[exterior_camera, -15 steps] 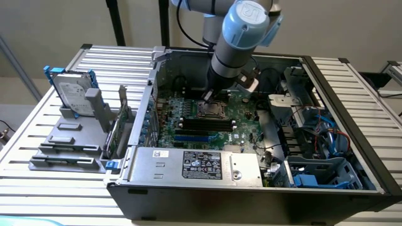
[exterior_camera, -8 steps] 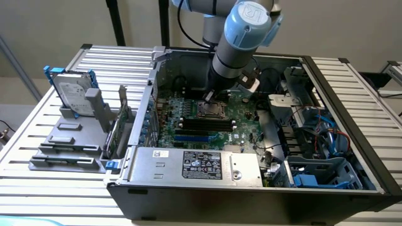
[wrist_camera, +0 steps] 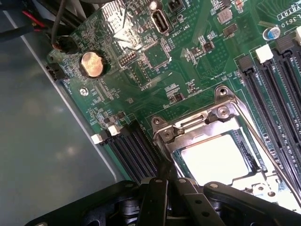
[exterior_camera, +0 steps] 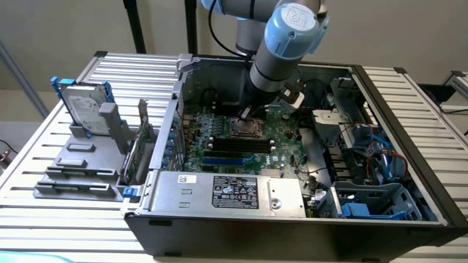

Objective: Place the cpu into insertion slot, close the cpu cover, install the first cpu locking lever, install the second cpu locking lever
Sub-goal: 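Install the first cpu locking lever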

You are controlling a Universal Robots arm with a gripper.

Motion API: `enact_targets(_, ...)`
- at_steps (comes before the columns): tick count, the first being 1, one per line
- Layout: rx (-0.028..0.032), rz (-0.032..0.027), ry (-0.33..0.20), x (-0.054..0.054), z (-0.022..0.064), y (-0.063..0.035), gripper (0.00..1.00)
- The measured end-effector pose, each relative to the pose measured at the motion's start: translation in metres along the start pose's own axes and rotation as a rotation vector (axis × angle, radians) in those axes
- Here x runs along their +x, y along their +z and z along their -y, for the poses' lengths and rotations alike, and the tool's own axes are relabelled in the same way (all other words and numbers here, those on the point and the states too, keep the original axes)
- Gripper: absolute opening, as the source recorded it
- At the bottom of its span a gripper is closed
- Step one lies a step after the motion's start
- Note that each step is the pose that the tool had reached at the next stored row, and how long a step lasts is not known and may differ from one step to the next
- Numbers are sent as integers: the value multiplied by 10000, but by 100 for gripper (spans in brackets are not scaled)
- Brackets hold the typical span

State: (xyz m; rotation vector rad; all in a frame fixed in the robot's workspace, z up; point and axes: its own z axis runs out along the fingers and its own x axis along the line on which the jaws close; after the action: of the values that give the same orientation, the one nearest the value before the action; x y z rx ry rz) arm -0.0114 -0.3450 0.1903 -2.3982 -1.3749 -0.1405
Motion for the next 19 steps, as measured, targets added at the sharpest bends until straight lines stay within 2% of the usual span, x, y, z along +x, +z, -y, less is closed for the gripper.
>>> enact_targets(7,169,-184,-107,-9,-16,1,11)
enact_targets(12,205,-171,-193,-14,-22,-3,11)
enact_targets(19,289,-181,-362,-7,-35,-4,11)
